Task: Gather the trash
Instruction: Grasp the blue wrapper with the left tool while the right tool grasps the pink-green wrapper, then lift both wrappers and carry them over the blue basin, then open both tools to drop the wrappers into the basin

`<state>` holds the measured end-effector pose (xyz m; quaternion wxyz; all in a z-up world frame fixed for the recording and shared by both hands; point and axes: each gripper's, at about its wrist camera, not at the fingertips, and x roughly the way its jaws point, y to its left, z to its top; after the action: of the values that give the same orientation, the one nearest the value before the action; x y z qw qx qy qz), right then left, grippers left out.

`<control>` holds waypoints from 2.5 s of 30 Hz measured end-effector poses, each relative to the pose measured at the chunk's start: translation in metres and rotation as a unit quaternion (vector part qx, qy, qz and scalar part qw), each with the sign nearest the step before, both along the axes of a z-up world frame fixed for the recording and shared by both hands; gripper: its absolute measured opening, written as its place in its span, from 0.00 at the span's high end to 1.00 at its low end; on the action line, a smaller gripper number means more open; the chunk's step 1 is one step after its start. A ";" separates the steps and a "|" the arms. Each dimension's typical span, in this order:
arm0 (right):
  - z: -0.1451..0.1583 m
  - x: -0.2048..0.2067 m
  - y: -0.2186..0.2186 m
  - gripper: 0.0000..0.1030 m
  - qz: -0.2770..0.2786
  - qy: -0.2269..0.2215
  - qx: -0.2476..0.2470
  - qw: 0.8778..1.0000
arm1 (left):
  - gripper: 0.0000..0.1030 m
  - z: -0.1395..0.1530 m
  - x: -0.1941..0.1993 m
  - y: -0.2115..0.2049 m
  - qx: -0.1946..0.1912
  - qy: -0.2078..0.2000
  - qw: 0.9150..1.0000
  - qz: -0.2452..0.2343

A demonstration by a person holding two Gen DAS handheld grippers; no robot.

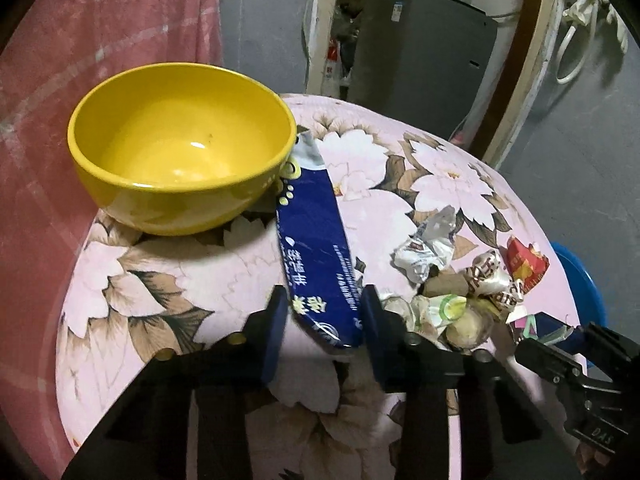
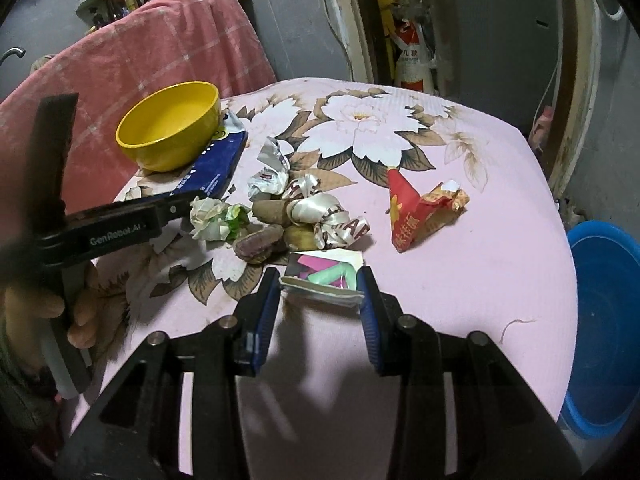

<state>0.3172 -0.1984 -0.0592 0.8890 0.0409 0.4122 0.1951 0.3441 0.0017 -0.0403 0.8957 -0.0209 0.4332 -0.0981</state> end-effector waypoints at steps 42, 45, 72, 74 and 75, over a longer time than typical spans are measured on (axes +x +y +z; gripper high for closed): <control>0.142 -0.137 -0.098 0.37 -0.108 -0.341 0.016 0.934 | 0.77 0.134 -0.148 -0.104 -0.138 -0.283 0.946 -0.080; 0.151 -0.144 -0.119 0.37 -0.130 -0.357 0.007 0.925 | 0.77 0.145 -0.152 -0.128 -0.140 -0.306 0.936 -0.103; 0.061 -0.113 -0.267 0.36 -0.266 -0.213 0.010 0.940 | 0.76 0.053 -0.074 -0.310 -0.069 -0.105 0.961 -0.246; 0.049 -0.107 -0.273 0.36 -0.270 -0.195 0.012 0.943 | 0.76 0.037 -0.064 -0.319 -0.054 -0.074 0.965 -0.245; 0.046 -0.104 -0.274 0.36 -0.270 -0.188 0.013 0.944 | 0.76 0.030 -0.061 -0.320 -0.052 -0.063 0.966 -0.244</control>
<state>0.2129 -0.4728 -0.0135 0.9691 0.1246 0.2082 -0.0433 0.2832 -0.3180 -0.0104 0.8678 0.0453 0.3623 -0.3371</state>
